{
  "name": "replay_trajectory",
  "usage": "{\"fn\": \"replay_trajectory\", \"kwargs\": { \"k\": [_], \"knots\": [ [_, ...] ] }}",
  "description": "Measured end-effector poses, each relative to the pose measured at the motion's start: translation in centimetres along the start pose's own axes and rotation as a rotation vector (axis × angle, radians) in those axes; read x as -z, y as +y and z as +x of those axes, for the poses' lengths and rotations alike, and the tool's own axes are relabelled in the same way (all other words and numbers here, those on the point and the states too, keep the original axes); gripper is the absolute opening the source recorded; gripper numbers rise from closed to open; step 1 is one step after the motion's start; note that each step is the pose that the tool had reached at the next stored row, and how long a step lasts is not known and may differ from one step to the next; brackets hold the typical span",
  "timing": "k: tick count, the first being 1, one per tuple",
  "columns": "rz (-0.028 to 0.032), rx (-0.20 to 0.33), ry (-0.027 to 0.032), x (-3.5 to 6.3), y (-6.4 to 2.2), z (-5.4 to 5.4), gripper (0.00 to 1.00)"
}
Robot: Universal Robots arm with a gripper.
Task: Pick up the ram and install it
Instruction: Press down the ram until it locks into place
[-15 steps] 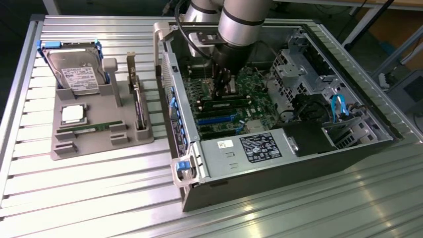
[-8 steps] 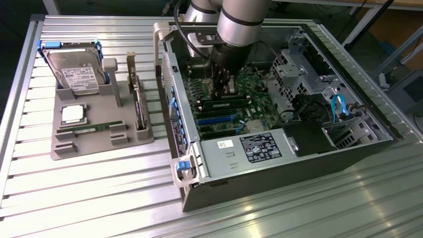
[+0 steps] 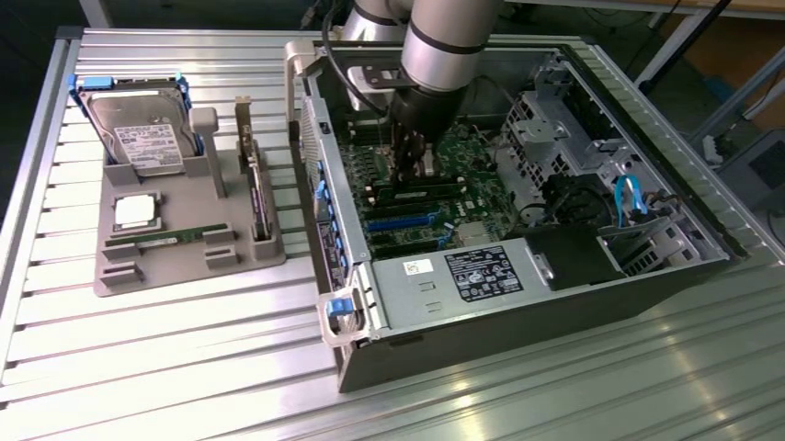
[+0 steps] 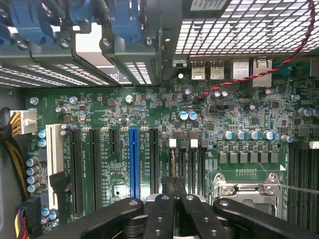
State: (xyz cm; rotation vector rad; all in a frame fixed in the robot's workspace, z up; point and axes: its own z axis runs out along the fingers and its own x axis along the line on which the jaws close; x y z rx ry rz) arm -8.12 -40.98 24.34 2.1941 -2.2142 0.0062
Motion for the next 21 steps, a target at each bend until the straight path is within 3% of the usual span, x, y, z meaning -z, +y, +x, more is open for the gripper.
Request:
{"fn": "replay_trajectory", "kwargs": {
  "k": [21],
  "knots": [
    [-0.0001, 0.000, 0.0001, -0.64, 0.01, -0.01, 0.10]
  ]
}}
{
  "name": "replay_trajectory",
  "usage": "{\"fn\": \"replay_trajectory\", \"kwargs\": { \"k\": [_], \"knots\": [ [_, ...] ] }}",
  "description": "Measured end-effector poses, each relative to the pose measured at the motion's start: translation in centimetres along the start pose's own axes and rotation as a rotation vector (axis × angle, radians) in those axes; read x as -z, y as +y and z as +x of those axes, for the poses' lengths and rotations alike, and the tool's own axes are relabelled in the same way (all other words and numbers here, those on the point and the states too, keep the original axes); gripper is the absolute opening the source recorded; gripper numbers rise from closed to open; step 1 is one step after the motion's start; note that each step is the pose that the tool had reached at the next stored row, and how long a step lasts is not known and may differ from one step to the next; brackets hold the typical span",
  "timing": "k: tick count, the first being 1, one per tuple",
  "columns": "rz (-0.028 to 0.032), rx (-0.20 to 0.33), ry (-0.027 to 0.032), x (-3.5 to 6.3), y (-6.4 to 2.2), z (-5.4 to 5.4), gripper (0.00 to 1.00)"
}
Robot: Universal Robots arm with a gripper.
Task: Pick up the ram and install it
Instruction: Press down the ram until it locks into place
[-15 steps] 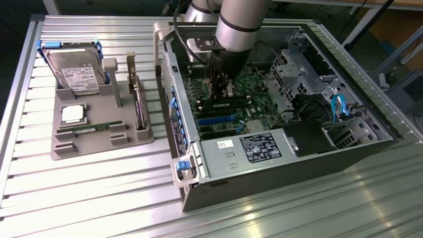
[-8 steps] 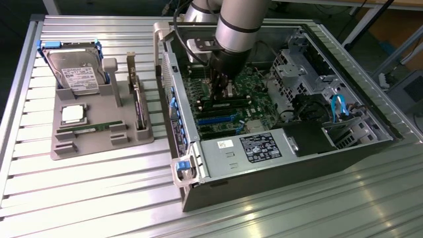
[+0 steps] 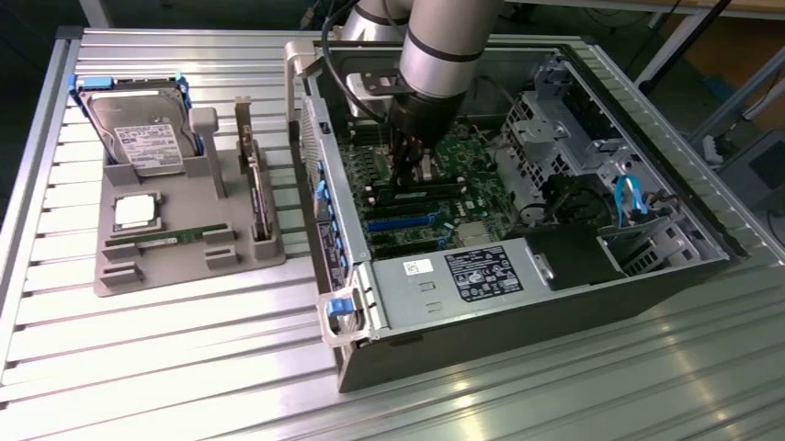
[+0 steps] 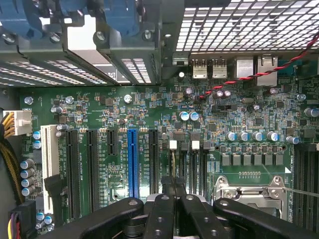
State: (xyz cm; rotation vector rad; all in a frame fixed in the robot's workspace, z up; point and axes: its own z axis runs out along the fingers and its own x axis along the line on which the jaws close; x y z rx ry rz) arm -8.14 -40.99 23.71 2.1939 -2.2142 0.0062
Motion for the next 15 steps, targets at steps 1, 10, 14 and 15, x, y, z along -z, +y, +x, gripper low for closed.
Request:
{"fn": "replay_trajectory", "kwargs": {
  "k": [1, 10, 14, 15],
  "knots": [
    [0.0000, 0.000, -0.0001, 0.00, 0.00, 0.00, 0.10],
    [0.0001, 0.000, -0.0001, -0.06, 0.00, 0.07, 0.10],
    [0.0000, 0.000, -0.0001, -0.18, 0.00, 0.07, 0.10],
    [0.0000, 0.000, 0.0001, -0.24, 0.00, 0.07, 0.10]
  ]
}}
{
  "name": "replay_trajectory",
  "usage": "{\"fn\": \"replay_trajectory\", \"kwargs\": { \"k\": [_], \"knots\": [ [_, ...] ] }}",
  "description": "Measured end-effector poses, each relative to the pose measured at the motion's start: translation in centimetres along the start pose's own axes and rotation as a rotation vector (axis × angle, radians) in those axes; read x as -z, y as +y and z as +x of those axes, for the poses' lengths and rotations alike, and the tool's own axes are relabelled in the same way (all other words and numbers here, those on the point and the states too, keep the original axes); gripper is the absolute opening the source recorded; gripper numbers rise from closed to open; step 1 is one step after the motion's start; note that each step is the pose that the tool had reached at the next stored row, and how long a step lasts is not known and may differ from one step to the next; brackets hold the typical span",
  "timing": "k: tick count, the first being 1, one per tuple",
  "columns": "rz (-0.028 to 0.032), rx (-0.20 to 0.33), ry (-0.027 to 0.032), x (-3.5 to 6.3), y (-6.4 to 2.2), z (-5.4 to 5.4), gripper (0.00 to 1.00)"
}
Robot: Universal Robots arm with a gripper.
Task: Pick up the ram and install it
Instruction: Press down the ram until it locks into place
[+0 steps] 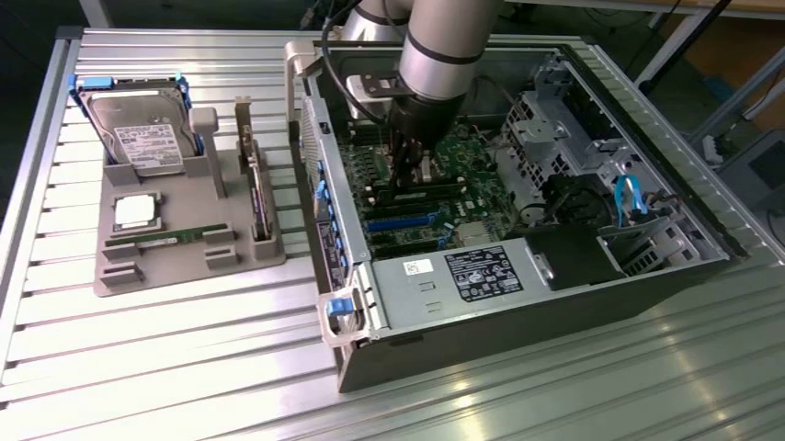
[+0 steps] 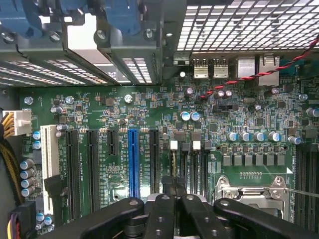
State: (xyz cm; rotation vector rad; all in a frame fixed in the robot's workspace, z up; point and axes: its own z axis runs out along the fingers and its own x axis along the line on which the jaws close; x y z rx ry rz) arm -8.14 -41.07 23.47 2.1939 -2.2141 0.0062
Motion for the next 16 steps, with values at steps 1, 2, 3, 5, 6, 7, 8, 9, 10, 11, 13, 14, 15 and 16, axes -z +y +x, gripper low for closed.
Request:
{"fn": "replay_trajectory", "kwargs": {
  "k": [1, 2, 3, 5, 6, 7, 8, 9, 10, 11, 13, 14, 15, 16],
  "knots": [
    [0.0000, 0.000, 0.0000, 0.00, 0.00, 0.00, 0.10],
    [0.0001, 0.000, -0.0001, -0.01, 0.00, -0.01, 0.10],
    [0.0001, 0.000, -0.0001, -0.01, 0.00, 0.00, 0.10],
    [0.0003, 0.000, -0.0005, -0.07, 0.00, 0.00, 0.10],
    [0.0002, 0.000, -0.0005, -0.10, 0.00, 0.00, 0.10],
    [0.0001, 0.000, -0.0004, -0.11, 0.00, 0.00, 0.10],
    [0.0000, 0.000, -0.0004, -0.11, 0.00, 0.00, 0.10],
    [0.0000, 0.000, -0.0003, -0.11, 0.00, 0.00, 0.10],
    [0.0000, 0.000, -0.0003, -0.11, 0.00, 0.00, 0.10],
    [0.0001, 0.000, -0.0004, -0.12, 0.00, 0.00, 0.10],
    [0.0001, 0.000, -0.0005, -0.16, 0.00, 0.00, 0.10],
    [0.0000, 0.000, -0.0004, -0.17, 0.00, 0.00, 0.10],
    [0.0001, 0.000, -0.0005, -0.18, -0.01, 0.00, 0.10],
    [0.0001, 0.000, -0.0005, -0.18, 0.00, 0.00, 0.10]
  ]
}}
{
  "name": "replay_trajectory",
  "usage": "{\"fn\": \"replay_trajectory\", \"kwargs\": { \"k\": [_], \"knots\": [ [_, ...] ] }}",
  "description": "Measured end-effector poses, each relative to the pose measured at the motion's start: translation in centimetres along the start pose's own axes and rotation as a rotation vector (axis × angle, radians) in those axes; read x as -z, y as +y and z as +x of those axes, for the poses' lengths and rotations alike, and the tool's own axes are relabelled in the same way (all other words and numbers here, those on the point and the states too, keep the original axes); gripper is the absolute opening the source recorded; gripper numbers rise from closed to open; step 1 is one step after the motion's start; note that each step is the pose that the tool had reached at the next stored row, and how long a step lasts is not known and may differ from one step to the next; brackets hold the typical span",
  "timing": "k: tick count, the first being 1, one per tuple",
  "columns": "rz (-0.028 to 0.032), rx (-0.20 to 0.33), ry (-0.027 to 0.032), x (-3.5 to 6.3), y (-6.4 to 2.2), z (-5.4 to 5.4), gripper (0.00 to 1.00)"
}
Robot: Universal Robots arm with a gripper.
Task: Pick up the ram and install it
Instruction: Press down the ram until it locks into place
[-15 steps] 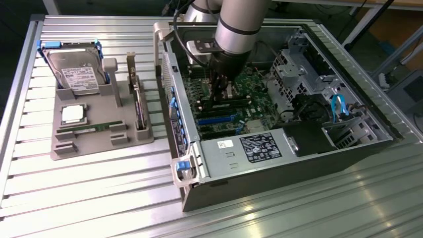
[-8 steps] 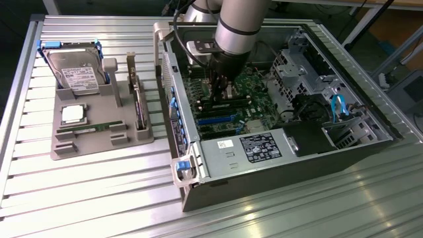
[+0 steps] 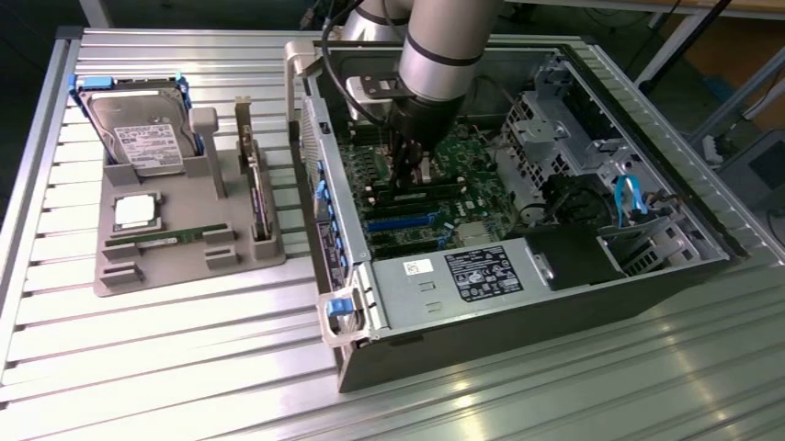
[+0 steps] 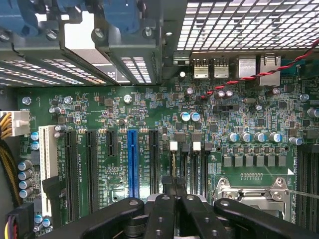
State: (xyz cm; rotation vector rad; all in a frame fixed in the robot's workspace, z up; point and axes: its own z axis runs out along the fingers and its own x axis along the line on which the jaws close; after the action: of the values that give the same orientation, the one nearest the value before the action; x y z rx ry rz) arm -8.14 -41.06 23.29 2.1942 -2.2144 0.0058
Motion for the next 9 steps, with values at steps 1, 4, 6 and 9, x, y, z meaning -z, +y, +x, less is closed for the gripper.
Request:
{"fn": "replay_trajectory", "kwargs": {
  "k": [1, 4, 6, 9],
  "knots": [
    [0.0000, 0.000, 0.0001, -0.01, 0.00, 0.00, 0.10],
    [-0.0001, 0.000, 0.0001, -0.04, 0.00, 0.00, 0.10],
    [0.0000, 0.000, 0.0001, -0.05, 0.00, 0.00, 0.10],
    [0.0000, 0.000, 0.0000, -0.05, 0.00, 0.00, 0.10]
  ]
}}
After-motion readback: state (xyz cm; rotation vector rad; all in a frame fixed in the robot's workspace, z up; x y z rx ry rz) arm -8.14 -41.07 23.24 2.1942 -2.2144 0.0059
